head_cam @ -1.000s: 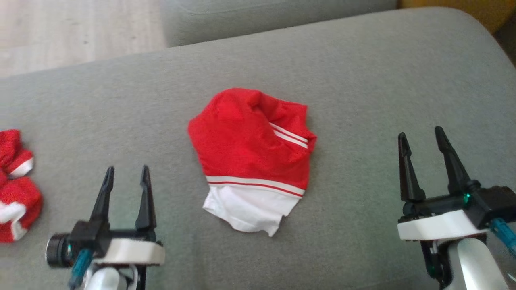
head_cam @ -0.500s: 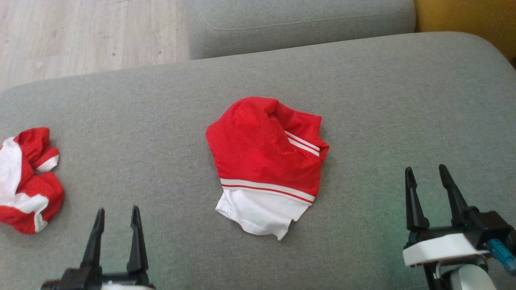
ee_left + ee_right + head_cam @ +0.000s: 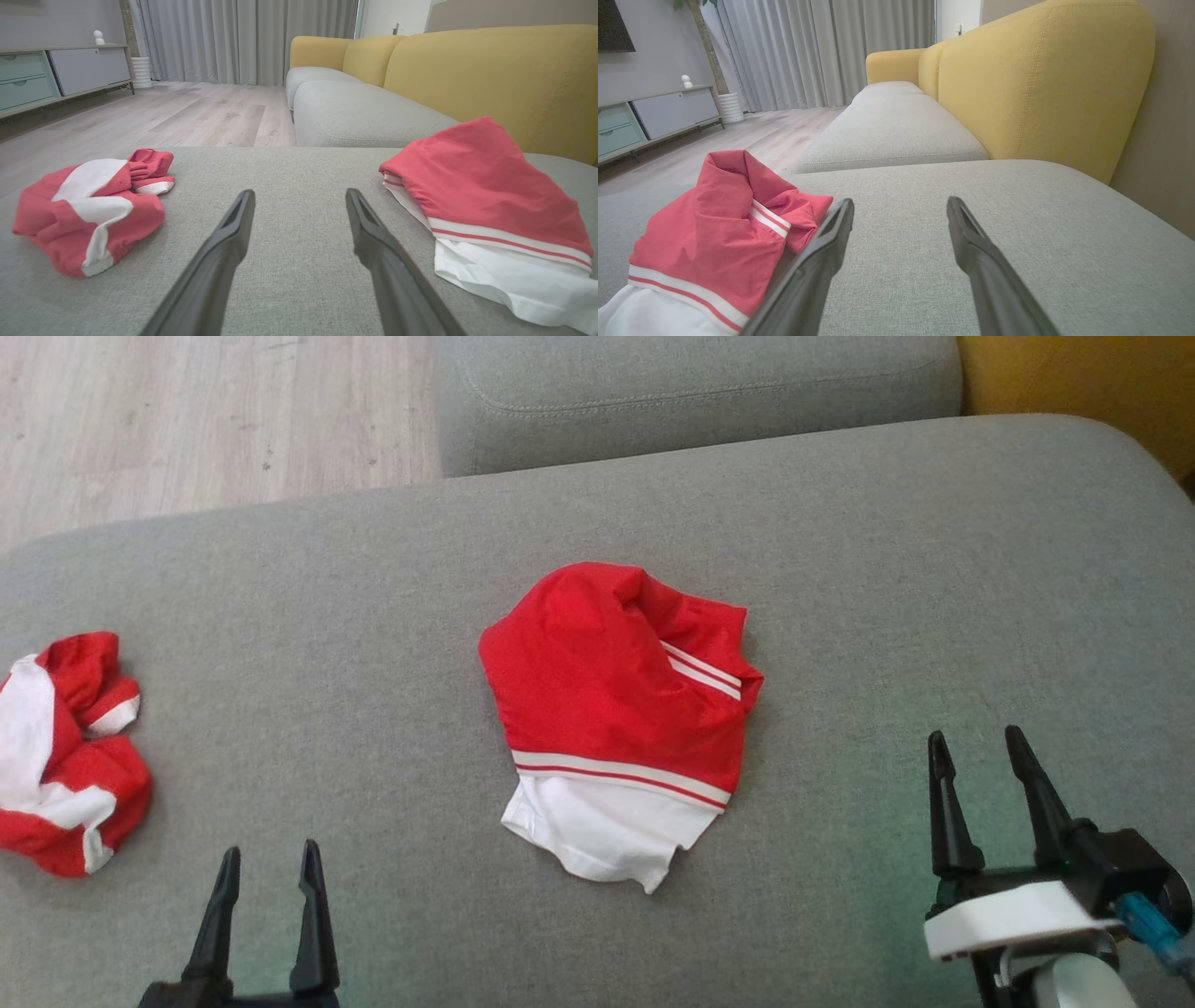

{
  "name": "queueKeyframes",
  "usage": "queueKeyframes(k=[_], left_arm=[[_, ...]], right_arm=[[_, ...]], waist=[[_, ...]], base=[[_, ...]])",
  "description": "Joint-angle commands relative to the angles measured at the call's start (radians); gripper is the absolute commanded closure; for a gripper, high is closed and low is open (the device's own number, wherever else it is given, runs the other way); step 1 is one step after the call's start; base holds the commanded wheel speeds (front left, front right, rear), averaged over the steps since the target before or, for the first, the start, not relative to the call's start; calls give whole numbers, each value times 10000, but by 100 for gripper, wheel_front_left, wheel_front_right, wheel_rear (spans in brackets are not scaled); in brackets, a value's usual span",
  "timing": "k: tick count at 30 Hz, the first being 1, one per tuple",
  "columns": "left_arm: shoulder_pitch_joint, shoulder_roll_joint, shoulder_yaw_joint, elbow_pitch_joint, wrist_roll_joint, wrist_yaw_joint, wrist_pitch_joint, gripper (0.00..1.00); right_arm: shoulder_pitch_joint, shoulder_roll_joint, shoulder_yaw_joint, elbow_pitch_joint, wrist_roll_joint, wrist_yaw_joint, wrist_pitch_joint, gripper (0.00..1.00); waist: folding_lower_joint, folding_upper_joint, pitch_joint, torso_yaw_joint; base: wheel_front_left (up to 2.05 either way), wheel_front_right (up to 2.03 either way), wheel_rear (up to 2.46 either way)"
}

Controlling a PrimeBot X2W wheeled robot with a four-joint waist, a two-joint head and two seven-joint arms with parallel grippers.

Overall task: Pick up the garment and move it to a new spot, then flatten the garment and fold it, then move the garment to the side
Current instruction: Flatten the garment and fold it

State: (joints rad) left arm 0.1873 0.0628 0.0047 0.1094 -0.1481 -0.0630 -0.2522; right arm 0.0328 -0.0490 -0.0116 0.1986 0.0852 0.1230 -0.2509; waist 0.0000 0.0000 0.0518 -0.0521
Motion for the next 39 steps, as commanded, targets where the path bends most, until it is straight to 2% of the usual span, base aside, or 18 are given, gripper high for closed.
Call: queueKeyframes(k=[1,7,10,12,16,20,24,26,27,30,32,34,35,36,37,39], left_arm=[[-352,-34,397,-267,80,-36,-95,0],[-386,-79,512,-254,206,-117,-95,0],[-579,-93,162,-429,380,-233,-95,0],[-816,-103,-472,-521,409,-387,-95,0],[-1524,-112,-2350,-241,661,-598,-27,0],[-2442,-116,-3959,539,846,-658,615,0],[-3144,-54,-5052,1493,827,-671,1705,0],[-3389,50,-5169,1982,843,-672,2148,0],[-3492,118,-5184,2219,904,-647,2359,0],[-3629,240,-4987,2830,1058,-171,2941,0],[-3699,398,-4938,3018,1308,190,3073,0],[-3696,430,-4897,3084,1334,304,3108,0],[-3695,470,-4902,3149,1350,329,3158,11],[-3689,500,-4918,3212,1330,296,3213,62],[-3670,507,-4920,3285,1252,227,3304,100],[-3641,484,-4806,3209,980,143,3372,100]], right_arm=[[-200,-53,260,-261,42,77,-109,0],[-273,-47,363,-232,73,77,-109,0],[-376,-45,431,-279,92,77,-109,0],[-481,-44,475,-321,115,77,-109,0],[-677,-42,641,-417,154,77,-109,0],[-859,-36,812,-511,225,77,-109,0],[-978,-27,928,-592,316,77,-109,0],[-1013,-23,986,-597,364,77,-109,0],[-1020,-21,1002,-599,386,77,-109,0],[-1027,-17,1061,-629,505,77,-109,0],[-1019,-16,1110,-651,594,77,-109,0],[-1005,-15,1111,-665,636,77,-109,0],[-990,-15,1110,-675,678,77,-109,0],[-972,-15,1116,-682,713,77,-109,0],[-957,-15,1128,-683,736,77,-109,0],[-931,-14,1144,-669,787,77,-109,0]], waist=[[0,0,3,-16],[0,0,39,-122],[0,0,142,-247],[0,0,204,-359],[0,0,326,-697],[0,0,490,-1155],[0,0,674,-1617],[0,0,727,-1840],[0,0,745,-1945],[0,0,793,-2232],[0,0,801,-2382],[0,0,803,-2427],[0,0,799,-2460],[0,0,792,-2488],[0,0,783,-2515],[0,0,757,-2568]], base=[[0,0,0],[0,0,0],[0,0,0],[0,0,0],[0,0,0],[0,0,0],[0,0,0],[0,0,0],[0,0,0],[0,0,0],[0,0,0],[0,0,0],[0,0,0],[0,0,0],[0,0,0],[0,0,0]])
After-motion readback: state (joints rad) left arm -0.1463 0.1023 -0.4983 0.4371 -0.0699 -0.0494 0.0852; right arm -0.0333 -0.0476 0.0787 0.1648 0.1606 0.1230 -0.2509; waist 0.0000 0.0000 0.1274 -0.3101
